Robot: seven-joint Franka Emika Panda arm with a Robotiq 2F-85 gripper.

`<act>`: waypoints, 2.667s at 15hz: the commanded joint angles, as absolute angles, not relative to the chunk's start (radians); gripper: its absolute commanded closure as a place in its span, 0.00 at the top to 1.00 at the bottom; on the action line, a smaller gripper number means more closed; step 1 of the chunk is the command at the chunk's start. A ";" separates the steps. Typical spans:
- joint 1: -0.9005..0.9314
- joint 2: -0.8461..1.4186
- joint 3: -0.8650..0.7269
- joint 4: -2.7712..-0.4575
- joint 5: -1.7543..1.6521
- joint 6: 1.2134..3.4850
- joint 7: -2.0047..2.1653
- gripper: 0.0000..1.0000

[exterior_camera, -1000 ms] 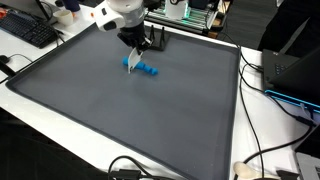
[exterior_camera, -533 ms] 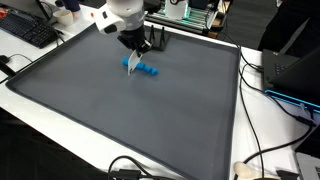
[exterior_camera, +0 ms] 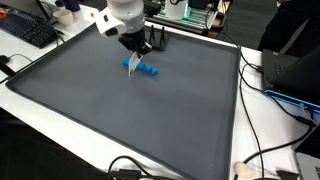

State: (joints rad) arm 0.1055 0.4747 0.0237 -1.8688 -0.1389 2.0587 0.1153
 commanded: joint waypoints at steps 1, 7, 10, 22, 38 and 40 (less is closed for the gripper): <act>0.104 0.506 0.022 -1.898 -0.145 2.075 0.102 0.01; 0.098 0.491 0.030 -1.906 -0.125 2.030 0.080 0.01; 0.093 0.491 0.033 -1.903 -0.115 1.993 0.060 0.01; 0.093 0.474 0.030 -1.891 -0.109 1.927 0.064 0.01; 0.066 0.388 0.022 -1.895 -0.106 1.931 0.070 0.01; 0.061 0.380 0.020 -1.898 -0.104 1.952 0.072 0.01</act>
